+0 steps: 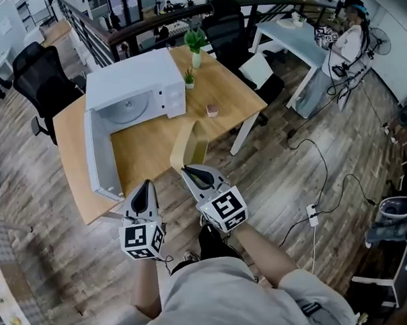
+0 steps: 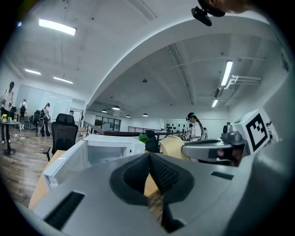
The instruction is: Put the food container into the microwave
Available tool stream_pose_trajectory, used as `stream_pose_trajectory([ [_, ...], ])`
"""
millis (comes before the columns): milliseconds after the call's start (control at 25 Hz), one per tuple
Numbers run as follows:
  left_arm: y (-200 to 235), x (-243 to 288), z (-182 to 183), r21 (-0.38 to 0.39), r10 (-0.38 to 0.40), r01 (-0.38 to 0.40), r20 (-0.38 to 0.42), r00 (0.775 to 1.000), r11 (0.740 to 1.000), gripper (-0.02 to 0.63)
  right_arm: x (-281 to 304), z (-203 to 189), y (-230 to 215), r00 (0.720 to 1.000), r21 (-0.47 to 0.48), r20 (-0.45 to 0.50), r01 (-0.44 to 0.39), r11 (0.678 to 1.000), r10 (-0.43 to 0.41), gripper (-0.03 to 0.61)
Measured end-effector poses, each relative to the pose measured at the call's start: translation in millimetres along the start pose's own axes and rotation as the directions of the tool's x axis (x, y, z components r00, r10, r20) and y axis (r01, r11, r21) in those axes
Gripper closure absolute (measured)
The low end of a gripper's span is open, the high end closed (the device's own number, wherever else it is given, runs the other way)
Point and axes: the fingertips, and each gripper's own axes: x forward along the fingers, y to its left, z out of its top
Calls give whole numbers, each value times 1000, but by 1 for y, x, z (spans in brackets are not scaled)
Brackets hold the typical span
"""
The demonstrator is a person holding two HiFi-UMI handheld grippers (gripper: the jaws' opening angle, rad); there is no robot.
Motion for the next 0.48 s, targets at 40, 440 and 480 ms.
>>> stream_pose_trajectory([
  [40,2,12,1,2,3,-3,-2,1000,1000,601,7,0,-8,1000,-2,-2,-9,1000,9,563],
  [440,18,104,8,7,67,-67,-47,997,998,601,65,-7,-87,991,12,-41,-128,992,128,563],
  [480,20,108,7,2,80,-80,-52,995,997,601,70,-9,-90,988,13,-44,-146,989,146,563],
])
